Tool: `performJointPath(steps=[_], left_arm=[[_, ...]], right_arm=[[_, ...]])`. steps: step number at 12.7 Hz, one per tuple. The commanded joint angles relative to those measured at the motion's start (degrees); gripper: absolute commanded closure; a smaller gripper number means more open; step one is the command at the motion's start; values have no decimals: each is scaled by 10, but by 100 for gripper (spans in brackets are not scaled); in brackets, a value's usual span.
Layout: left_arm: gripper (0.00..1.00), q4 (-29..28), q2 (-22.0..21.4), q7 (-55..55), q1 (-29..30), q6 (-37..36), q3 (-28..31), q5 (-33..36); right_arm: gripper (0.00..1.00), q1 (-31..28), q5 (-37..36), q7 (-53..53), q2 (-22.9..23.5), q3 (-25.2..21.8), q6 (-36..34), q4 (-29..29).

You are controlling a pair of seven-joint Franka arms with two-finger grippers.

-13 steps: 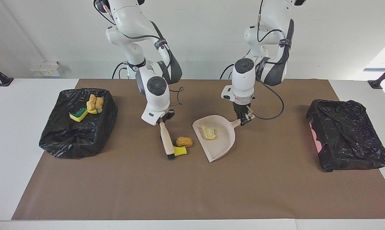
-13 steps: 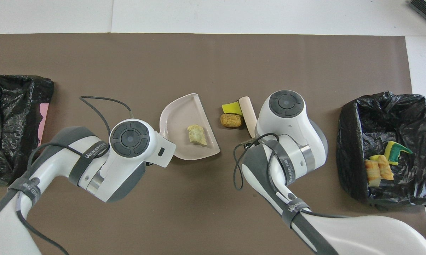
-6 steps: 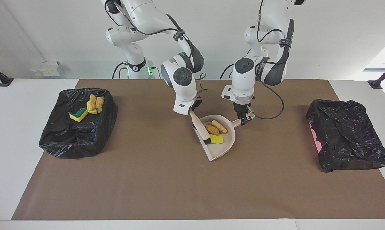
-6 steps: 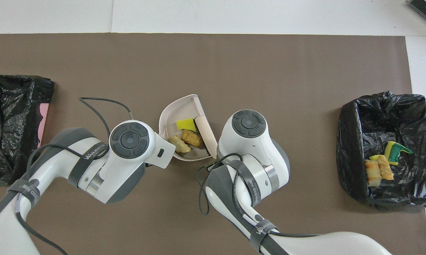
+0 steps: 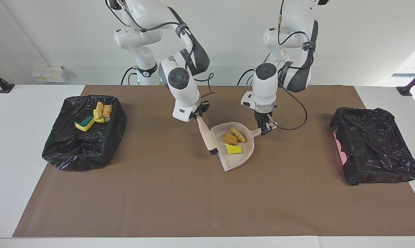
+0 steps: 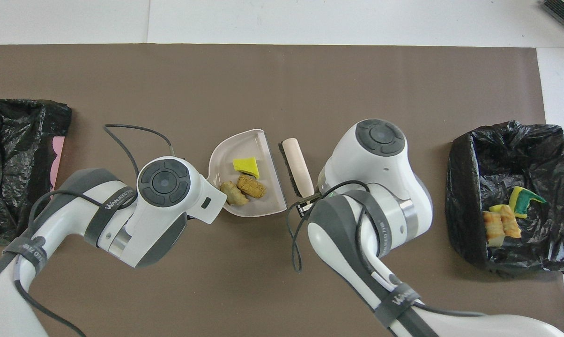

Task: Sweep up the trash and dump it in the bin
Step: 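Brush the yellow sponge and tan bits into the dustpan with the right gripper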

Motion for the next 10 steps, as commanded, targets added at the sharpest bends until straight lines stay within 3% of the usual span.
performJointPath(steps=[1, 4, 6, 10], left_arm=[[100, -15, -27, 83, 10, 4, 31, -18], [100, -16, -75, 183, 8, -16, 91, -51], [100, -15, -104, 265, 8, -41, 151, -78], [100, 11, -128, 375, 7, -83, 280, -103]], right_arm=[[100, -33, -4, 10, -60, 2, -59, -9], [100, -15, -46, 112, -98, 8, -110, -21], [100, 39, -60, 203, -119, 8, -117, -34], [100, 79, -43, 246, -152, 10, -104, -77]])
